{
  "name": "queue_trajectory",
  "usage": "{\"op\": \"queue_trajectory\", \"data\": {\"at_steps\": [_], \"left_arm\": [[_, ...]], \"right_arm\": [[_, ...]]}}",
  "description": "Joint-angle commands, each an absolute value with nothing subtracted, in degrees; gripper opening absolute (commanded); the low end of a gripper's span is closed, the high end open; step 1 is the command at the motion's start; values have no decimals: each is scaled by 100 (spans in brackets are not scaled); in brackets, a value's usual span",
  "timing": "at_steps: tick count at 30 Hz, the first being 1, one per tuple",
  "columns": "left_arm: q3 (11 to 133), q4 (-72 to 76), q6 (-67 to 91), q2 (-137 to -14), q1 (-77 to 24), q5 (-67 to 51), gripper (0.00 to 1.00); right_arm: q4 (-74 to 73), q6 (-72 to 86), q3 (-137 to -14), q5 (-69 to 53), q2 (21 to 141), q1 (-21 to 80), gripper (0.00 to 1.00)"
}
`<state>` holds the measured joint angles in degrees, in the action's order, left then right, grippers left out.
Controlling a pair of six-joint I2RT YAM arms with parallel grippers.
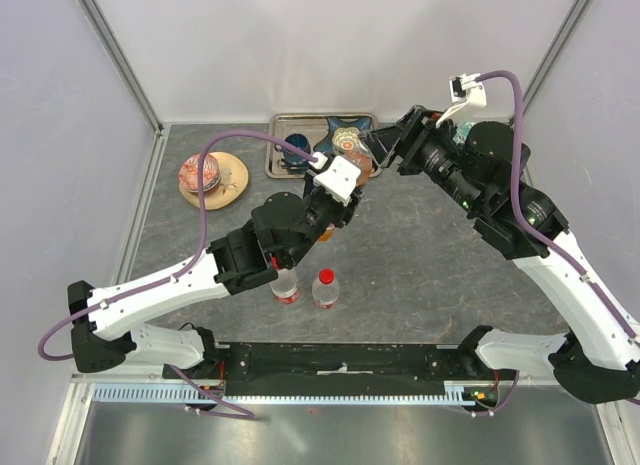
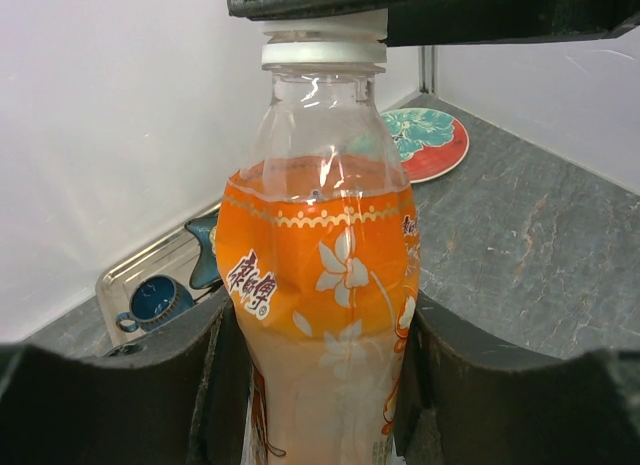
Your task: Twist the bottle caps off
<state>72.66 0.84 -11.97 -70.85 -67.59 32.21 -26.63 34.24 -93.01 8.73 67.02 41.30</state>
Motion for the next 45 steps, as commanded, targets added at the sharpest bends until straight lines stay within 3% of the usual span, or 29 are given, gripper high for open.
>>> {"op": "queue_trajectory", "data": {"at_steps": [1,10,13,14,15,24,28,31,35,40,42,45], "left_arm": [[7251,501,-1362,-7031,-6785,3384,50],[7251,510,-1345,-7040,-6785,3375,50],[7242,510,-1327,-6996,-6785,3349,50],[7233,510,-1301,-6970,-6794,3331,50],[7225,501,-1301,-6926,-6785,3296,50],[7005,404,-1055,-6452,-6776,2497,52],[7075,150,-739,-6197,-6584,1391,52],[7224,-228,-256,-6065,-6085,-188,52],[7400,-229,972,-6055,-4994,-3611,52],[7453,324,1748,-6231,-4343,-5368,52],[7471,544,2073,-6362,-4298,-5983,53],[7453,1080,2618,-6530,-4228,-6625,53]], "right_arm": [[-2558,3437,-9264,809,6662,4122,66],[-2514,3454,-9114,554,6671,4113,38],[-2514,3454,-9079,457,6653,4122,18],[-2514,3419,-9062,344,6653,4113,2],[-2531,3402,-9062,291,6662,4113,0],[-2716,2795,-8965,-491,6487,4122,0],[-2803,2576,-9105,-1202,6469,4113,0],[-2953,2304,-9351,-1781,6478,4113,0],[-2927,1908,-9509,-2398,6355,4113,0],[-2340,1617,-9274,-3434,6074,4122,0],[-1177,1905,-8572,-3882,5663,4122,0],[-766,2205,-8385,-4409,5677,4122,0]]}}
